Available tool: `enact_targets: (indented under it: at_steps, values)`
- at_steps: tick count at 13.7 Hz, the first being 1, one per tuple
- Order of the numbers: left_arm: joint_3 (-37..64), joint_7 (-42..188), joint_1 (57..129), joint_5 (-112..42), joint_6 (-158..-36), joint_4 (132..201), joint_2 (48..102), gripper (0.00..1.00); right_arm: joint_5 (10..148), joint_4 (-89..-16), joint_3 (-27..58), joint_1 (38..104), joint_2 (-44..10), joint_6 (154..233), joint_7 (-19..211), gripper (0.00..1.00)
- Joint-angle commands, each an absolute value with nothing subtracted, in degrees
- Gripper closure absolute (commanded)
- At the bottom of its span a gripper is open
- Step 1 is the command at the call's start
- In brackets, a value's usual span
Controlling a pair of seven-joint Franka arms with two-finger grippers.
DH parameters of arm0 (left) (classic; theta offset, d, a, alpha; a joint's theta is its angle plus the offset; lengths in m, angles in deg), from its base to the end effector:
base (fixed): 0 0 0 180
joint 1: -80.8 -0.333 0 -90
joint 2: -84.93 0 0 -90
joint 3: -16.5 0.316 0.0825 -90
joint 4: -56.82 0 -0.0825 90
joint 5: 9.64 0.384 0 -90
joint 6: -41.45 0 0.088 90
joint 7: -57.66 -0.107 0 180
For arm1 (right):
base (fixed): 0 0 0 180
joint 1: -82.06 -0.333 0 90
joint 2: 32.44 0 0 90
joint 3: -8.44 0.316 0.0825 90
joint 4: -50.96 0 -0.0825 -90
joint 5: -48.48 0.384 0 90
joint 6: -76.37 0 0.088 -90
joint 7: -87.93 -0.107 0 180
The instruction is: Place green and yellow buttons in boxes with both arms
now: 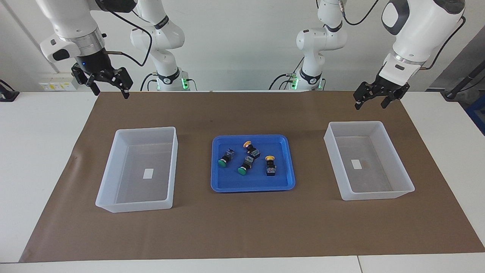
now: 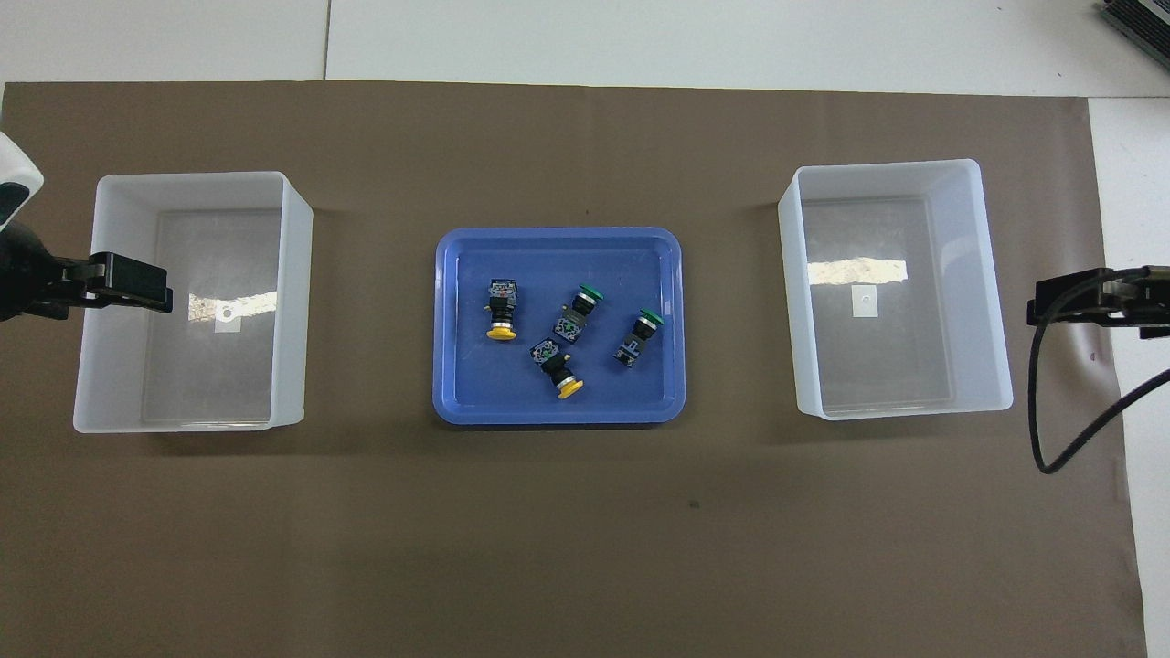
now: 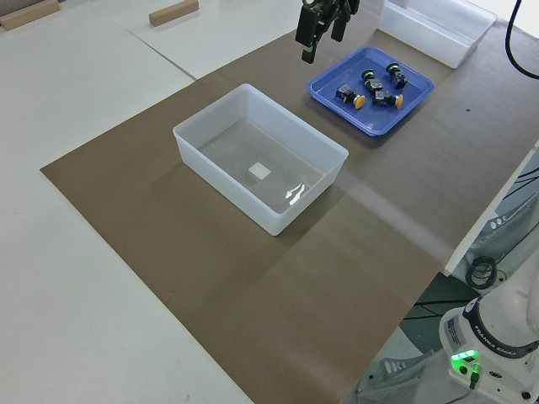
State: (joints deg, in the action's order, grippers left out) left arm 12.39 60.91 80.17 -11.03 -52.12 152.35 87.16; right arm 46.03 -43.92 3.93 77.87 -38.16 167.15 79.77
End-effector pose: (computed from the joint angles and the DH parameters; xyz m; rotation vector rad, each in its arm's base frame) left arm 0.5456 -0.0364 0.6056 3.1199 -0.0039 0.0052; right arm 0.5244 -0.0096 0.6392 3.0998 -0.2294 0.0471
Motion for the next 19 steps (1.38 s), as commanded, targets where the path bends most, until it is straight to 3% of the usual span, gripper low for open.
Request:
enact_targets:
  at_steps: [1, 12, 15, 19]
  values:
    - [12.3, 60.6, 79.8, -10.3, -51.8, 153.5, 88.4, 0.0, 45.9, -44.4, 4.0, 78.0, -39.0, 166.9, 79.6, 0.0]
    - [12.3, 60.6, 79.8, -10.3, -51.7, 153.5, 88.4, 0.0, 45.9, -44.6, 5.7, 77.8, -38.5, 166.7, 78.9, 0.0]
    - [12.2, 60.4, 80.2, -10.3, -51.5, 153.4, 88.4, 0.0, 46.0, -44.7, 9.5, 77.2, -34.8, 173.0, 73.6, 0.0]
    - [11.1, 61.2, 83.1, -10.3, -52.8, 153.8, 88.7, 0.0, 46.0, -44.4, 9.6, 69.9, -25.7, 184.1, 60.9, 0.0]
